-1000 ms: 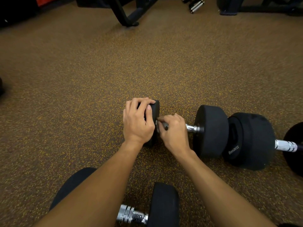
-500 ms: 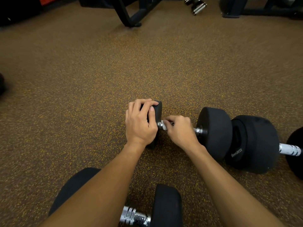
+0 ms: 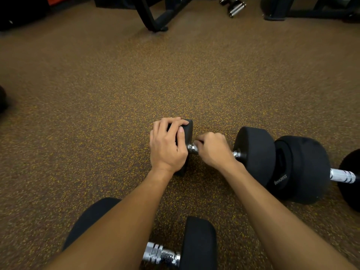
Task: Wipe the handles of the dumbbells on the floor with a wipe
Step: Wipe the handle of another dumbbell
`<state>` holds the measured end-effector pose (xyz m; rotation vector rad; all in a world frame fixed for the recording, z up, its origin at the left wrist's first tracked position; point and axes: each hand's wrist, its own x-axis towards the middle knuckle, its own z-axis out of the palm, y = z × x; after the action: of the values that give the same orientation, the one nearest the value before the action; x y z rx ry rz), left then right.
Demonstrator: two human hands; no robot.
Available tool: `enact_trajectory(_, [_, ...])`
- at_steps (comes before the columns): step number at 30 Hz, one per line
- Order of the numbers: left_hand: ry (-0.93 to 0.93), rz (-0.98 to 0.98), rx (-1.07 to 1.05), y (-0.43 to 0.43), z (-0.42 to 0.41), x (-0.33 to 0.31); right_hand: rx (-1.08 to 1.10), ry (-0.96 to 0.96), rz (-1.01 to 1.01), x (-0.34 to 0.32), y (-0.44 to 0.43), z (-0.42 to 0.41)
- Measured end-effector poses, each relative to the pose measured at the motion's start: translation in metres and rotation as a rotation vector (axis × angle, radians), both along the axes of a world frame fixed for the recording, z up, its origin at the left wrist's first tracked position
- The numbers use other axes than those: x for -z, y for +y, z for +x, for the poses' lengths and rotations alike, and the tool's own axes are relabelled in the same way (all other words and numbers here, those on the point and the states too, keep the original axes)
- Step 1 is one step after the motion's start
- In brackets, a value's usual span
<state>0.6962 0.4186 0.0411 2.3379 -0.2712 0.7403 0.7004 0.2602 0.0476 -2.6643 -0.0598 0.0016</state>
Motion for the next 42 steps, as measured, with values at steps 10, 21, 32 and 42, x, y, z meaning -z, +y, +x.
enact_trajectory(10, [-0.006, -0.008, 0.000, -0.001, 0.000, 0.000, 0.050, 0.030, 0.051, 0.008, -0.003, 0.004])
enact_trajectory(21, [-0.004, -0.010, -0.004, -0.001, 0.000, -0.002, -0.091, -0.395, 0.212, 0.030, -0.014, -0.031])
enact_trajectory(32, [0.000, -0.010, -0.006, -0.004, 0.003, -0.004, -0.182, -0.670, 0.113, 0.063, -0.017, -0.028])
enact_trajectory(42, [-0.009, -0.015, -0.006, -0.003, 0.005, -0.002, -0.181, -0.718, 0.099, 0.067, -0.016, -0.033])
